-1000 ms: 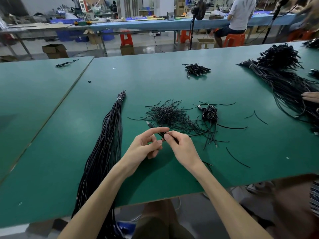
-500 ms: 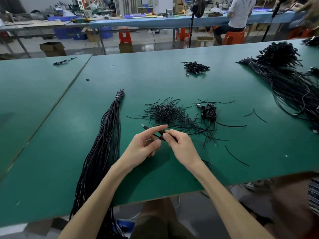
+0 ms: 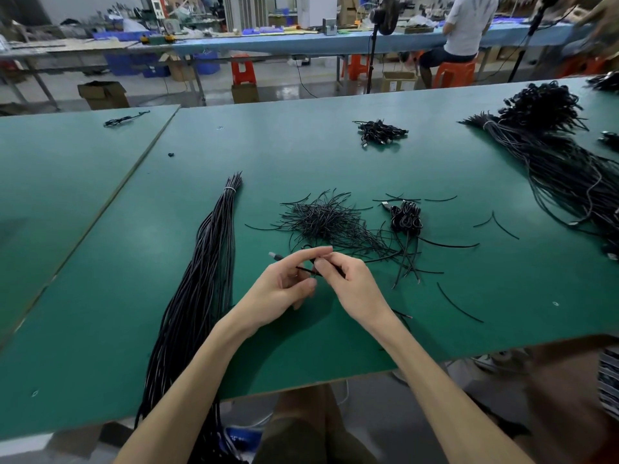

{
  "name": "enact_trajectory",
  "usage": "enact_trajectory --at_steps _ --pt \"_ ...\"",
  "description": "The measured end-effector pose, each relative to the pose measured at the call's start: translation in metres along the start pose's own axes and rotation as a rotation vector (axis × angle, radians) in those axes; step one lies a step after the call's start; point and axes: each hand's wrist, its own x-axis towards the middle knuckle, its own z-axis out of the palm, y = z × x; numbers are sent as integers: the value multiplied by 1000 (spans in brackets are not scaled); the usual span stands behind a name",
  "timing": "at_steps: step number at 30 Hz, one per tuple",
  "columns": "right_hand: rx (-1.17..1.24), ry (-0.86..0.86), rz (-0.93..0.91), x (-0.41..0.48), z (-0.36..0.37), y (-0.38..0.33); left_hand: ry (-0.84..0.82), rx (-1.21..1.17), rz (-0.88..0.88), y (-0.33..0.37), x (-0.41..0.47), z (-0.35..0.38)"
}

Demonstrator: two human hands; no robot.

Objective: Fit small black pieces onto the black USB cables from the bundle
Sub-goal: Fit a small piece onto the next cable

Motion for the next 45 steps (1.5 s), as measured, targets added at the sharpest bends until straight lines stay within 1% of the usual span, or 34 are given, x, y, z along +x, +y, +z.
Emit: enact_trajectory --at_steps 2,8,11,14,19,23,27,37,42,45 --pt "15 24 10 0 -1 1 21 -19 -7 2 -1 0" --pt "225 110 103 2 -4 6 135 -78 -16 4 -3 3" --pt "286 129 126 3 -5 7 145 -1 -52 -1 -2 7" --pt "278 65 94 2 -5 5 184 53 -67 -4 0 10" --pt "210 -102 68 0 -4 -3 263 -20 -55 0 -1 10" --pt "210 -167 87 0 -5 -8 278 -92 -23 6 0 9" --pt "217 -179 105 -1 -5 -11 266 -81 22 9 0 9" --pt "226 -174 88 -4 -5 -19 397 21 86 4 1 16" --pt "219 -165 66 -5 -5 -17 437 -67 79 1 3 17" --pt "217 -161 78 -5 -5 -16 405 -154 42 2 2 15"
